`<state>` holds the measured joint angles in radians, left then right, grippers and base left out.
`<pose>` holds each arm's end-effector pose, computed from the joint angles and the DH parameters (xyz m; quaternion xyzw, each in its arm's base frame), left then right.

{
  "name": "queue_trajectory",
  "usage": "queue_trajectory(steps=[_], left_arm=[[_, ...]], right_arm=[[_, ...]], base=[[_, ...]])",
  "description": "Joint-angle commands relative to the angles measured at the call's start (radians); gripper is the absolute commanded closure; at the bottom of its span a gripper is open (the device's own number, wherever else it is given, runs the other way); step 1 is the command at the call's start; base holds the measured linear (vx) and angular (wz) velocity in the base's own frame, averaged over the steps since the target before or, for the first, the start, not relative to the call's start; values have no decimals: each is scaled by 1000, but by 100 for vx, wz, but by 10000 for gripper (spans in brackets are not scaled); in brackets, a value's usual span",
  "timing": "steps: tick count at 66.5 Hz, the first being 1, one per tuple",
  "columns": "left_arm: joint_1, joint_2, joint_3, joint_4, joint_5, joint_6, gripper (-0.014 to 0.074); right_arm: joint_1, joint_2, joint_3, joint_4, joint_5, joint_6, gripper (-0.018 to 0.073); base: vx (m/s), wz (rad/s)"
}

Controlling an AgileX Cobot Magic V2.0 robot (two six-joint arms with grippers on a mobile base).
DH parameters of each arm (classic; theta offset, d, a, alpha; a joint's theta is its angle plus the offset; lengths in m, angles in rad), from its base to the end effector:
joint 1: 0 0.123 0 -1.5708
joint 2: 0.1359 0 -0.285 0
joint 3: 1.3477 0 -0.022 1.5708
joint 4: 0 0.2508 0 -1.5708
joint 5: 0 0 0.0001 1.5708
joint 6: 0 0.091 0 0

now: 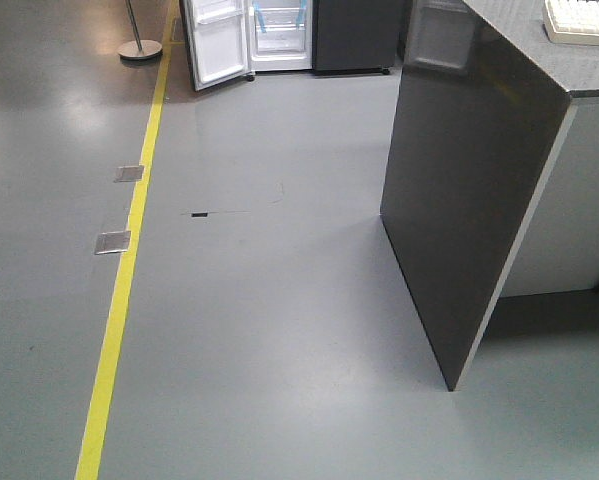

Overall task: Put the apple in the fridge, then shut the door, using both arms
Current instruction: 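Drive the base toward the open refrigerator, holding the apple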

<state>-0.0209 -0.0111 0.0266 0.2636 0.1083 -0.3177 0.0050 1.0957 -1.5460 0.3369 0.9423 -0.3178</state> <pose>0.0567 0.0014 0.1953 -0.0222 0.7183 -0.0165 0.6952 0.1907 0.0253 0.5067 -0.1247 0.8135 0.0809 0.5622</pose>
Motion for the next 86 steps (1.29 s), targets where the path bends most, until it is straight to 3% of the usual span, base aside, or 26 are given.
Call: queue_trajectory(steps=[1, 86], left_arm=[[0, -6, 15, -2, -64, -1, 604], [0, -6, 15, -2, -64, -1, 604]], right_arm=[[-4, -17, -30, 18, -79, -9, 410], [-4, -17, -30, 18, -79, -9, 410]], base=[[3, 2], [6, 2]])
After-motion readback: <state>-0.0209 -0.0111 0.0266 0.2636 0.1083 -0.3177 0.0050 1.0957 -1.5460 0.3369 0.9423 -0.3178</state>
